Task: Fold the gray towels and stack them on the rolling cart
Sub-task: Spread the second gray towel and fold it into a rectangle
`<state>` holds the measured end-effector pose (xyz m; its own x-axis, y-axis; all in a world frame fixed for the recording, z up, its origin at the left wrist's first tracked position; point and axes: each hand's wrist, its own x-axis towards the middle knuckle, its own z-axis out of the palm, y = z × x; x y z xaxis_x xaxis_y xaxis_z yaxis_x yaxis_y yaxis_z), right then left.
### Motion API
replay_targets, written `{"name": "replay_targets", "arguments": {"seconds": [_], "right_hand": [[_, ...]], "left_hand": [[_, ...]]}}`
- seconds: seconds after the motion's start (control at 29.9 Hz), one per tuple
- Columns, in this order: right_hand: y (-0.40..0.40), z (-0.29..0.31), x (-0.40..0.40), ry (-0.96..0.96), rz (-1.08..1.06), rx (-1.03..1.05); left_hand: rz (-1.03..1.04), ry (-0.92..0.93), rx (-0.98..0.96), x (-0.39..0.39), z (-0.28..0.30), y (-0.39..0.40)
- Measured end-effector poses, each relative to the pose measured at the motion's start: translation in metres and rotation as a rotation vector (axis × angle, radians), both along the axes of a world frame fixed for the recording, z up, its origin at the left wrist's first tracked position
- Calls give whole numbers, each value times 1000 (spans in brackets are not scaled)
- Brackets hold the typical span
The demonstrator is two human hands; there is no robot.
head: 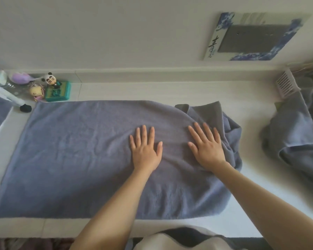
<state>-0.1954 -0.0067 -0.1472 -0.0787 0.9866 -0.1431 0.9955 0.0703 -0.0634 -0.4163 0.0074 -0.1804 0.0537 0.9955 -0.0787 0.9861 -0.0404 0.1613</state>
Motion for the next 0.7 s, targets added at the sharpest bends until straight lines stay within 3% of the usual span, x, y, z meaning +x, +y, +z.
{"name": "replay_targets", "arguments": {"seconds": [0.2, 0.37, 0.54, 0.7], "right_hand": [[29, 7, 23, 42, -94, -1], [47, 27, 46, 160, -241, 197], [73, 37, 78, 370, -426, -46], [83, 35, 84, 460, -425, -209]], "left_hand": [[-4, 46, -6, 1, -5, 1], [64, -26, -75, 19, 8, 4], [-30, -186, -73, 67, 30, 9], [-23, -110, -211, 82, 23, 12]]}}
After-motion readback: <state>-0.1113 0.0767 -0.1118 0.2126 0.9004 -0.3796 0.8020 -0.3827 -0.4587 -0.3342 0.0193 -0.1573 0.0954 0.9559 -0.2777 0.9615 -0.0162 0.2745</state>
